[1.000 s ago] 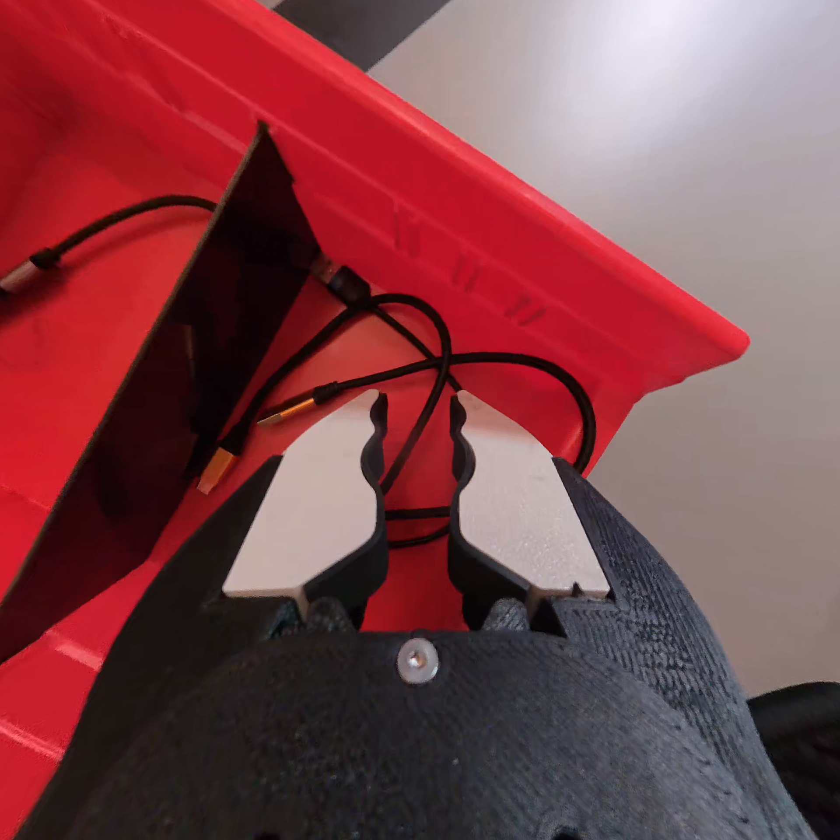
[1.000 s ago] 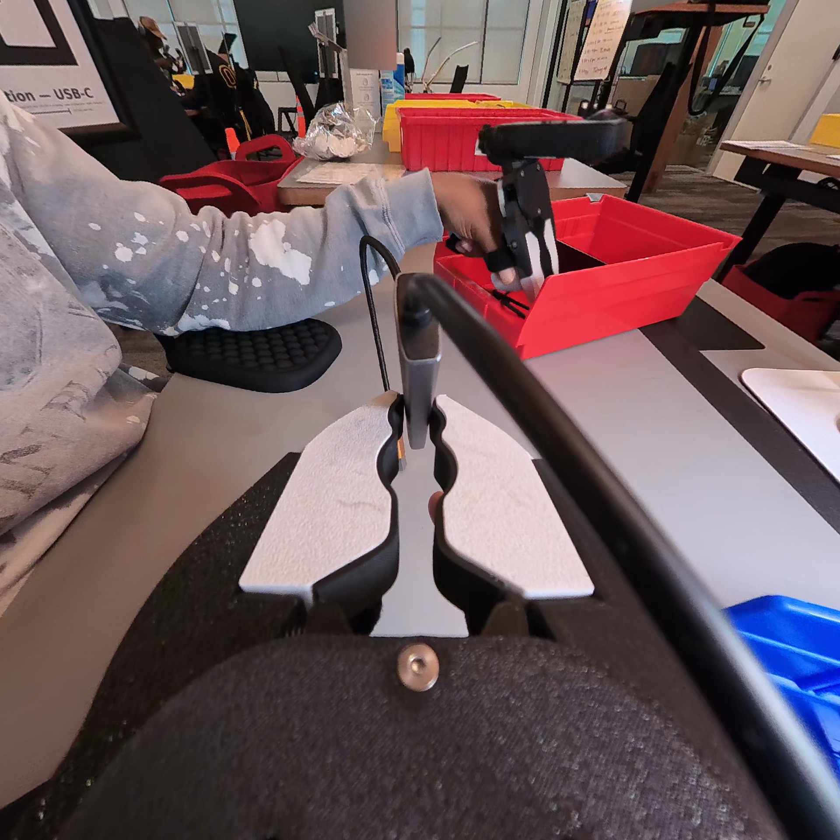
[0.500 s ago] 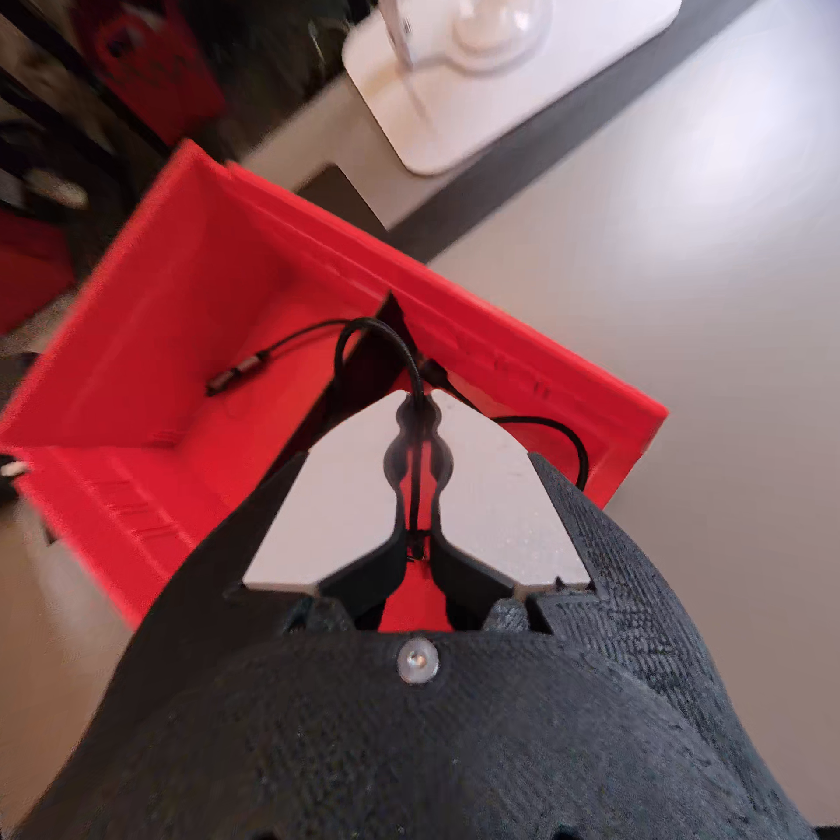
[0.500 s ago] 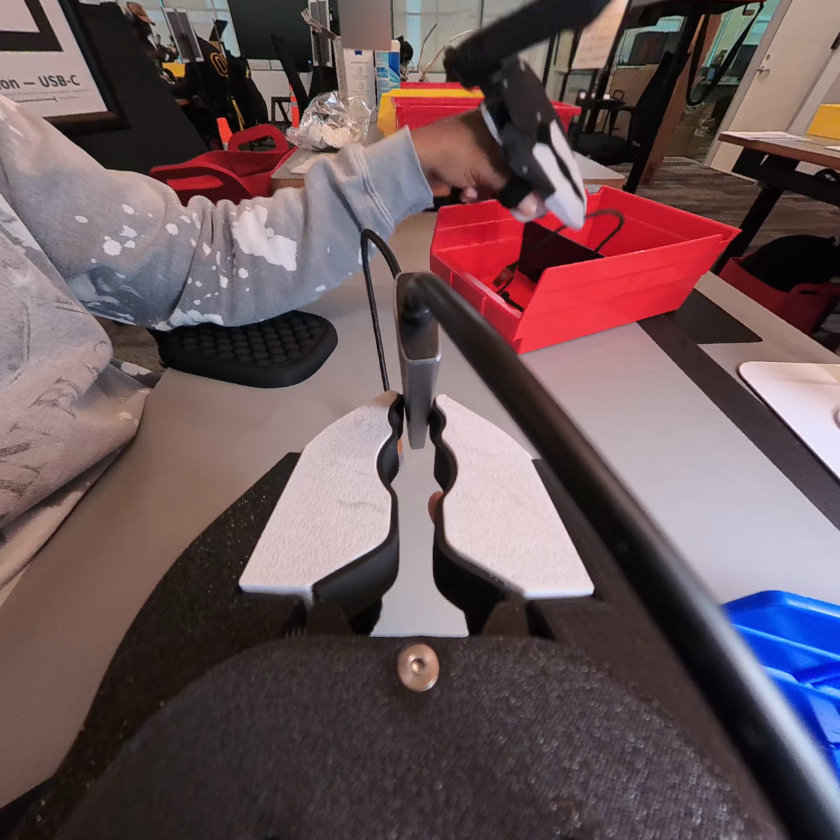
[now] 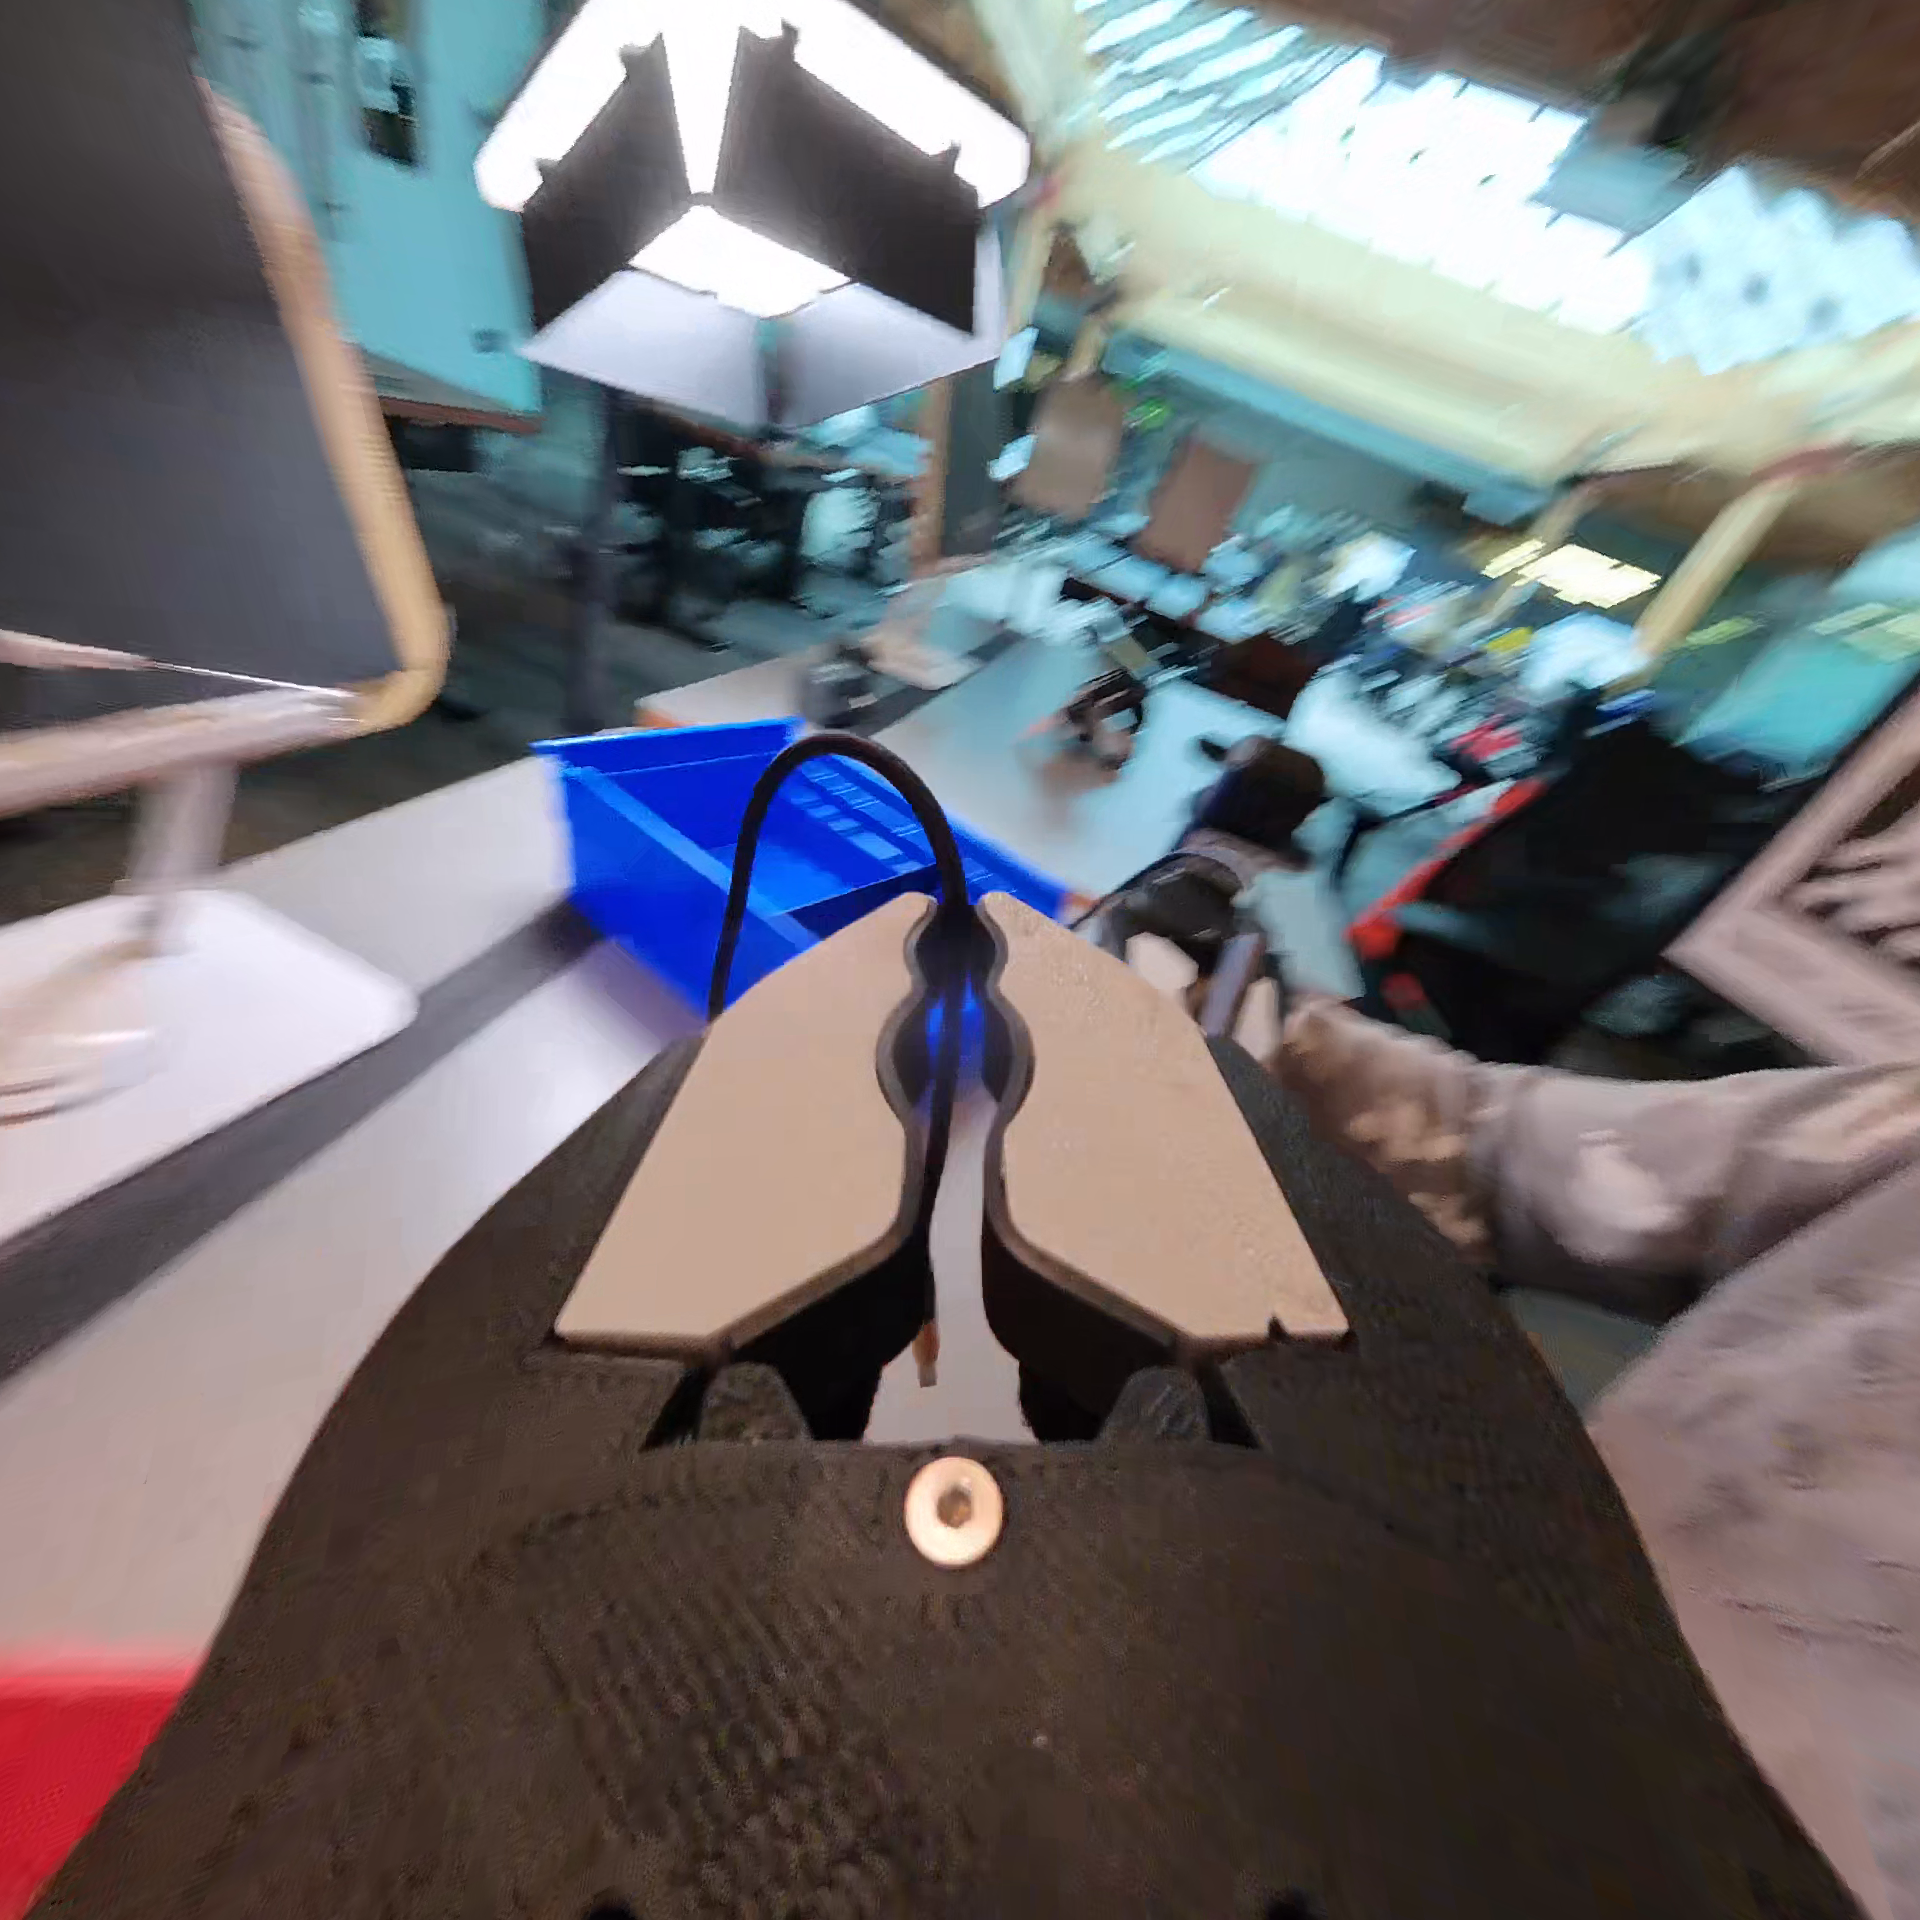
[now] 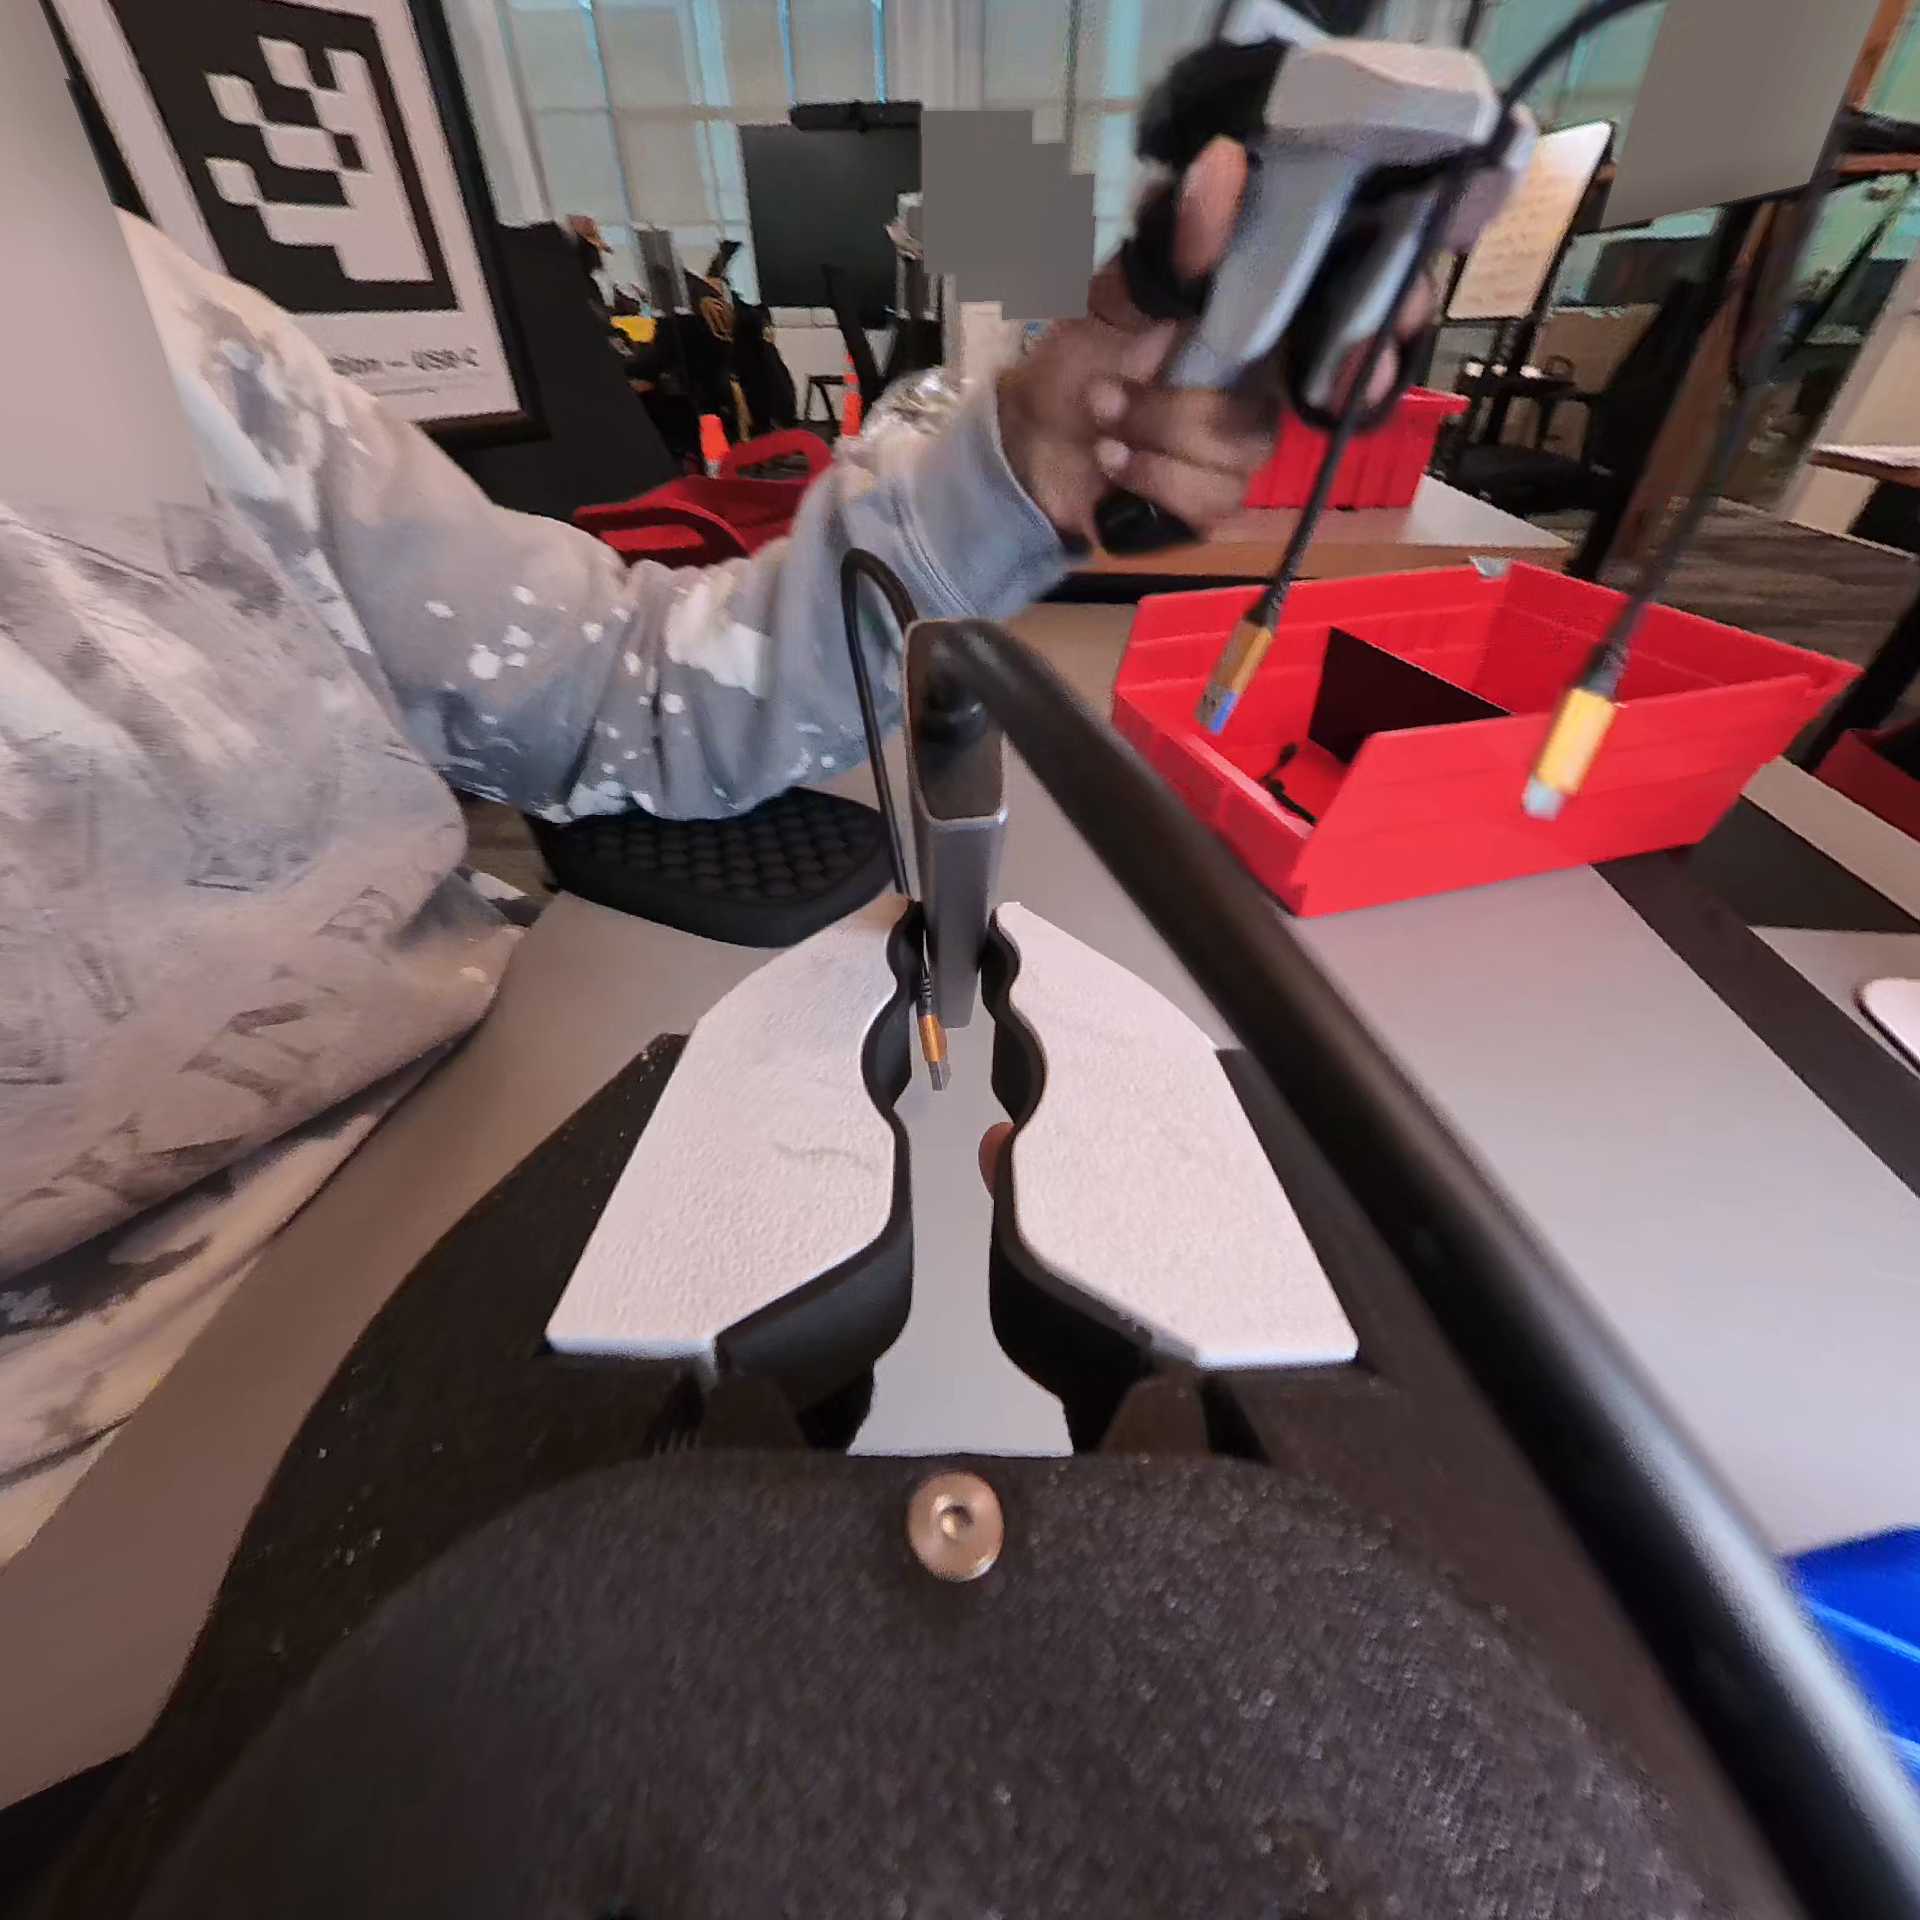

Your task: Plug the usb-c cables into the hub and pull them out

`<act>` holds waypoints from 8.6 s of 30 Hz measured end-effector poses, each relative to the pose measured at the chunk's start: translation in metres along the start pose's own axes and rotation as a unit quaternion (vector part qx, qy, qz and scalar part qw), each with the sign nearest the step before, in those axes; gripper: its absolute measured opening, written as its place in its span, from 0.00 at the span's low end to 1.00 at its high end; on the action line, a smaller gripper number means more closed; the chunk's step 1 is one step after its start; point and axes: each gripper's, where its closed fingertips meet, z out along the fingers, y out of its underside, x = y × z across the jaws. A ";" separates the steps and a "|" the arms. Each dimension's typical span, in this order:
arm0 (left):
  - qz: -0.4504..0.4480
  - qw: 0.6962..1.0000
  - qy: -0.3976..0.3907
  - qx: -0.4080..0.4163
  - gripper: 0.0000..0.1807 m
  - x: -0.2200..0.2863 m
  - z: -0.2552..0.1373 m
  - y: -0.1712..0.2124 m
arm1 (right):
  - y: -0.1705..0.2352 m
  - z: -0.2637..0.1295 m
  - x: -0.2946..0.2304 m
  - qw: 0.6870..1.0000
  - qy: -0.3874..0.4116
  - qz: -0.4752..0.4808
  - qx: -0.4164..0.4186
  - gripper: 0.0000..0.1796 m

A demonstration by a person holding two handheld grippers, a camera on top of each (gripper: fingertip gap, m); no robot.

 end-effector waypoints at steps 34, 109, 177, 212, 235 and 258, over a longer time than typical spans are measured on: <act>0.271 0.853 -0.140 -0.424 0.17 -0.056 0.033 0.231 | 0.006 -0.019 -0.022 0.998 -0.056 0.004 -0.032 0.06; 0.022 0.873 0.056 -0.484 0.04 0.038 0.056 0.220 | 0.107 0.013 0.045 0.820 0.189 -0.318 -0.436 0.06; 0.168 0.982 -0.010 -0.089 0.05 -0.012 0.049 0.095 | -0.032 -0.033 0.043 0.982 0.183 0.043 0.021 0.13; 0.175 0.963 -0.204 -0.032 0.17 -0.034 -0.049 0.040 | -0.151 -0.143 0.048 0.841 0.298 -0.204 -0.404 0.06; 0.183 0.967 -0.150 -0.093 0.17 0.012 -0.004 0.058 | 0.026 -0.245 0.239 0.697 0.373 -0.036 -0.612 0.06; 0.167 0.965 -0.167 -0.117 0.17 -0.007 -0.006 0.070 | -0.007 -0.175 0.219 0.821 0.331 -0.011 -0.464 0.21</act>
